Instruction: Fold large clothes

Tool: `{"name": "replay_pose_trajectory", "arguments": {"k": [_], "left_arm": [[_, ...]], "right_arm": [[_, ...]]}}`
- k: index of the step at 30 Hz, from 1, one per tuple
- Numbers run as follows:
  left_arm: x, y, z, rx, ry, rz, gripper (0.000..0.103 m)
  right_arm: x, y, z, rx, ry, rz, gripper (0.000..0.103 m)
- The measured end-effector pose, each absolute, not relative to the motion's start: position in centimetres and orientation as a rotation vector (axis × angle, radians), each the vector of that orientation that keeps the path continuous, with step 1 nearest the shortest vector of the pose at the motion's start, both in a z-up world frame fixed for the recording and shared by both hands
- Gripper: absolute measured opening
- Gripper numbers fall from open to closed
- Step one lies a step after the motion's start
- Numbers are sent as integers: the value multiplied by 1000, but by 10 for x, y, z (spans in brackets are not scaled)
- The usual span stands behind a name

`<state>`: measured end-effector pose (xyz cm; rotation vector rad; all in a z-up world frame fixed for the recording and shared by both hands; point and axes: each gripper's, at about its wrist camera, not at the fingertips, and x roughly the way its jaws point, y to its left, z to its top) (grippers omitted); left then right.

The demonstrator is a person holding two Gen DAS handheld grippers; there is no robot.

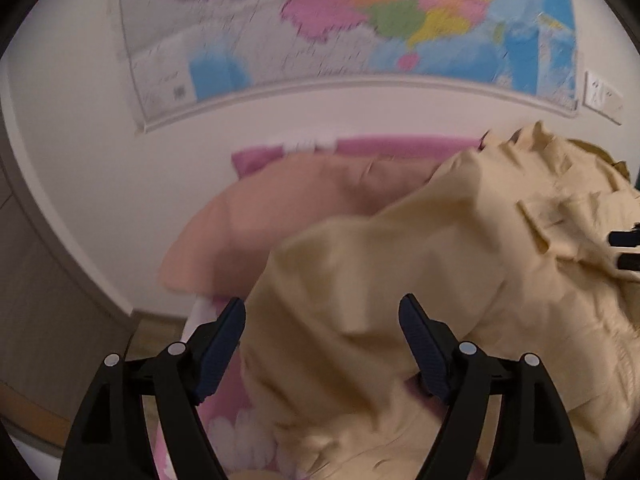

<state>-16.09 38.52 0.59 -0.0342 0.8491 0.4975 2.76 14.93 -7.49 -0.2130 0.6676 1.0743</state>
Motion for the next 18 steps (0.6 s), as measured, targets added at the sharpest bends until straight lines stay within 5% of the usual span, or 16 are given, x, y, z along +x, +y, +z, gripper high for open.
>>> {"name": "replay_pose_trajectory", "arguments": {"k": [14,15,16,17,18], "left_arm": [[-175,401,24,-161,742,500,76],[-176,402,26,-165,739,501,76],[-177,403,28,-169,734,506,76],[-179,404,31,-172,727,511,76],[-180,405,33,-175,719,510,76]], "right_arm": [[-60,378,-105,-329,802,1523,57],[-59,387,-108,-341,818,1505,49],[-58,392,-110,-345,847,1495,27],[-58,394,-110,-336,853,1510,15],[-58,390,-103,-313,837,1534,12]]}}
